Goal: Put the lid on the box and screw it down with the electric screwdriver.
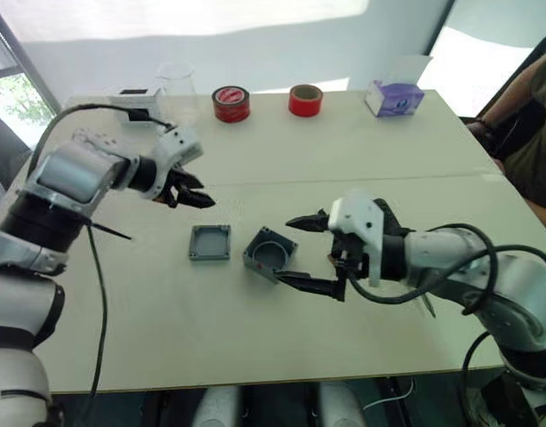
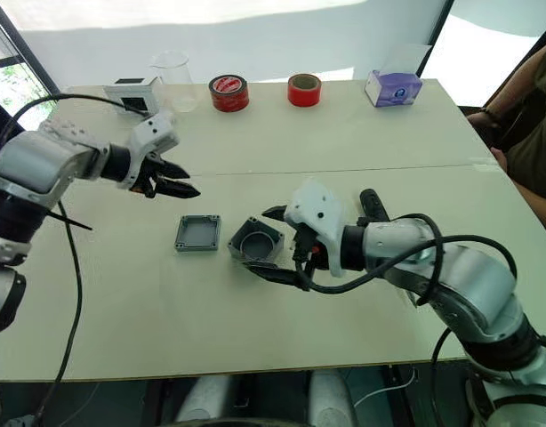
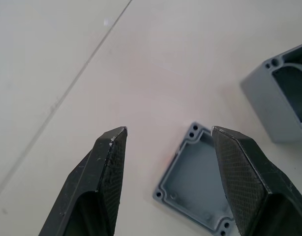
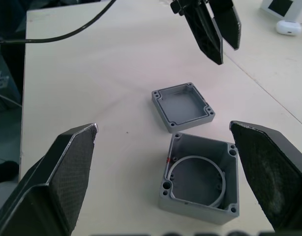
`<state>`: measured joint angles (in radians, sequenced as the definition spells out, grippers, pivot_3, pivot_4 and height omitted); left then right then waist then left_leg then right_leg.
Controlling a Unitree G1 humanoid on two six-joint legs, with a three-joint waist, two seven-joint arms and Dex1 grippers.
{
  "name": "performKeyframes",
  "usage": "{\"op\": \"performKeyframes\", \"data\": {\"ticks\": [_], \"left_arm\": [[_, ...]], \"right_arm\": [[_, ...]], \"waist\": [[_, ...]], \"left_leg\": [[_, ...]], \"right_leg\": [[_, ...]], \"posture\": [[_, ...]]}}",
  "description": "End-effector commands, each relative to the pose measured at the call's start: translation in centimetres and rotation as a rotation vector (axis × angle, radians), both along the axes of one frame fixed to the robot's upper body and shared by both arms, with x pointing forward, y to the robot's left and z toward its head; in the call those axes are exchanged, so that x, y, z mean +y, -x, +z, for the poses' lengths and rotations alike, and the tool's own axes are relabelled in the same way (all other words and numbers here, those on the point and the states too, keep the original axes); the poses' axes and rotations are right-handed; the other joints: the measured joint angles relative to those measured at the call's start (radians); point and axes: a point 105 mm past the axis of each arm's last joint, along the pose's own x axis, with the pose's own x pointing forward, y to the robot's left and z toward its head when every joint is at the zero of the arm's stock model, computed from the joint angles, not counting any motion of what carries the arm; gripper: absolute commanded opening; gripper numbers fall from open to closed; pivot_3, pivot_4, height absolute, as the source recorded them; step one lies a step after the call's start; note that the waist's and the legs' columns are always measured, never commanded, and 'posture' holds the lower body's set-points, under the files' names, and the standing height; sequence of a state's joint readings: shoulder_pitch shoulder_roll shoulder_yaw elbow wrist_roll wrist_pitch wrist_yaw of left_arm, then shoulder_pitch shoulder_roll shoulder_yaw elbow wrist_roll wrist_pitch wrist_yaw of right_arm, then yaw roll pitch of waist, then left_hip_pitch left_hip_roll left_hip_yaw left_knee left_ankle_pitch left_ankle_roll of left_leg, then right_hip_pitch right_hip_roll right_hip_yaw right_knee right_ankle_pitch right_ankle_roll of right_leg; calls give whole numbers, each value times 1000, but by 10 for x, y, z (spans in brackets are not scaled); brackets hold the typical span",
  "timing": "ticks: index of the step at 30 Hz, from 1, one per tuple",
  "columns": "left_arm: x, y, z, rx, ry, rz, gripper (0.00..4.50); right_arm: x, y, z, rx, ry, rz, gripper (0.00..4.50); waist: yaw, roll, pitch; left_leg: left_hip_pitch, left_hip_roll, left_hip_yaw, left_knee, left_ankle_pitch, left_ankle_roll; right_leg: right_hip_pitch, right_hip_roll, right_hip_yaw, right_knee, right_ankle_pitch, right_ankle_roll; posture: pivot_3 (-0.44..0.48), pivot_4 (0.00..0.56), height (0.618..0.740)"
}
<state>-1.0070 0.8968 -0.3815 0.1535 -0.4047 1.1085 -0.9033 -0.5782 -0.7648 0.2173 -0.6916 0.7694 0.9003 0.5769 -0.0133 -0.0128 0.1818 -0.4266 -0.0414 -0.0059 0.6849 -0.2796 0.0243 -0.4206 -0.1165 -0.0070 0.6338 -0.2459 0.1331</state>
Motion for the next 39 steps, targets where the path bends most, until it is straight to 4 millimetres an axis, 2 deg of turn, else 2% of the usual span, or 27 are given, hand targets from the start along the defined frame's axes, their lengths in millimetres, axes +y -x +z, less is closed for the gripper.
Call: {"op": "performKeyframes", "data": {"ticks": [1, 4, 7, 12, 16, 20, 24, 29, 32, 37, 39], "left_arm": [[26, 19, -3, 113, 35, 350, 2761], [25, 21, -9, 118, 75, 387, 2761], [22, 21, -24, 138, 57, 410, 2761], [26, 16, -30, 155, 55, 467, 2761], [16, 15, -37, 188, 66, 452, 2761], [15, 19, -58, 247, 12, 462, 2761], [7, 19, -69, 292, 29, 458, 2761], [8, 23, -82, 316, -38, 459, 2761], [7, 25, -86, 324, -45, 458, 2025], [6, 22, -88, 319, -35, 481, 42], [4, 21, -88, 314, -21, 487, 42]], "right_arm": [[17, -8, 10, -99, 9, 51, 4500], [24, -7, 7, -85, -8, 82, 4500], [29, -5, -4, -65, -5, 95, 4500], [33, -1, -6, -53, -20, 95, 4500], [31, 0, -7, -46, -25, 71, 4500], [27, -1, -6, -54, -26, 32, 4500], [25, -2, -7, -53, -28, 8, 4500], [25, -3, -8, -53, -31, -13, 4500], [24, -3, -10, -53, -31, -26, 4500], [15, -11, -10, -62, -18, -68, 4500], [12, -12, -9, -56, -20, -68, 4500]], "waist": [[-3, 0, 0], [1, 0, 0], [4, -1, -1], [3, -1, -1], [5, -1, -1], [4, -1, -1], [3, -1, -1], [6, -1, -2], [5, -1, -3], [7, 0, -4], [10, 0, -4]], "left_leg": [[0, 0, 0, 0, 0, 0], [0, 0, 0, -1, 1, -1], [0, 0, 0, -1, 5, -8], [0, -1, 0, -1, 5, -10], [0, -1, 0, -1, 6, -11], [0, -3, 0, -1, 6, -11], [0, -3, 0, -1, 6, -12], [1, -3, 0, -1, 6, -11], [2, -4, 0, -1, 6, -11], [2, -4, 0, -1, 6, -11], [3, -4, 0, -1, 5, -8]], "right_leg": [[0, 0, 0, 0, 0, 0], [-2, 0, 0, 1, 0, 0], [-2, 0, 0, 5, 0, 0], [-3, -1, 1, 7, 0, -1], [-5, -1, 1, 9, 0, -1], [-5, -2, 2, 10, 0, -1], [-6, -2, 2, 11, 0, -1], [-5, -2, 2, 11, 0, -1], [-4, -3, 2, 11, 0, -1], [-4, -3, 2, 11, 0, -1], [-3, -3, 2, 11, 0, -1]], "posture": [[0, 150, 740], [0, 150, 740], [0, 150, 740], [0, 150, 740], [0, 150, 740], [0, 150, 740], [0, 150, 740], [0, 150, 740], [0, 150, 740], [0, 150, 740], [0, 150, 740]]}}
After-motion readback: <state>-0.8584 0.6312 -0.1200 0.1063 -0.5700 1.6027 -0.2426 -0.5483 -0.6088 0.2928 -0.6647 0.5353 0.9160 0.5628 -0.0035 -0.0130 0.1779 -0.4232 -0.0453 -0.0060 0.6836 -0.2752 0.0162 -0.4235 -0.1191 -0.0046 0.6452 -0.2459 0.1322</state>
